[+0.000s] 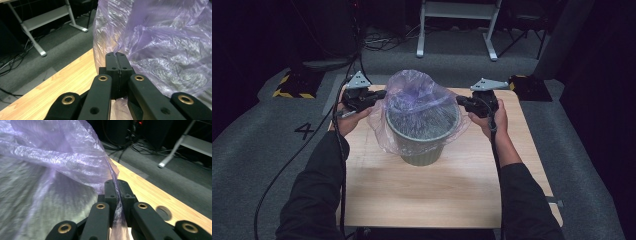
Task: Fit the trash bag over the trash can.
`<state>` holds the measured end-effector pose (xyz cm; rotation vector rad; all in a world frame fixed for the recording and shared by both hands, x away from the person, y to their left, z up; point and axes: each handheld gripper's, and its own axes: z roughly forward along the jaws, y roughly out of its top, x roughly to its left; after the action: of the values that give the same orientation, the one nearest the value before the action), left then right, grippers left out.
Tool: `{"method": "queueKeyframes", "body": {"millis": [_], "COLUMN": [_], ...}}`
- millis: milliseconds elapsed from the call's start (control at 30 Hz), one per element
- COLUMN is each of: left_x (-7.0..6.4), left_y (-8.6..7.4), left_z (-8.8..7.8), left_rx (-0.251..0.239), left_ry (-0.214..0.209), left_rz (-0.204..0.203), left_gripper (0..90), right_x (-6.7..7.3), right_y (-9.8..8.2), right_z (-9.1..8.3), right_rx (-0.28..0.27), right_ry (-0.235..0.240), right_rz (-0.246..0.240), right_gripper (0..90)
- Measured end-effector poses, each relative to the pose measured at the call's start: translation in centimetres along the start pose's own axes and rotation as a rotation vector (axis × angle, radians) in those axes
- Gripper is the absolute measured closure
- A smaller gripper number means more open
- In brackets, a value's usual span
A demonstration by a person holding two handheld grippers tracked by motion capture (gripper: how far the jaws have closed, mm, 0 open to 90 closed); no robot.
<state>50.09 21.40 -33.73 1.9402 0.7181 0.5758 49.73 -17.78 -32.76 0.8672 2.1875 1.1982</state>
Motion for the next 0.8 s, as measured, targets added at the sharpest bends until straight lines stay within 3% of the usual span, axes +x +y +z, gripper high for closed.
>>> {"method": "queueKeyframes", "body": {"millis": [233,433,500,633,800], "left_x": [1.1,1.3,1.2,0.5,-0.1], "left_y": [-1.2,-2.3,-2.7,-3.1,-4.0], "left_z": [1.8,3.7,4.4,5.3,6.4], "left_rx": [0.022,0.055,0.090,0.078,0.102], "left_ry": [0.003,-0.022,-0.028,-0.063,-0.087], "left_rz": [-0.070,-0.133,-0.131,-0.147,-0.164], "left_gripper": [90.0,90.0,90.0,90.0,90.0], "right_x": [-1.7,-2.1,-2.2,-2.1,-2.0], "right_y": [-1.2,-2.1,-2.4,-3.1,-4.4], "right_z": [1.8,2.7,3.1,3.9,4.4], "right_rx": [0.056,0.079,0.090,0.123,0.142], "right_ry": [-0.033,-0.013,-0.012,0.004,0.049], "right_rz": [0.056,0.092,0.097,0.102,0.125], "right_gripper": [87.5,88.0,88.0,88.0,88.0]}}
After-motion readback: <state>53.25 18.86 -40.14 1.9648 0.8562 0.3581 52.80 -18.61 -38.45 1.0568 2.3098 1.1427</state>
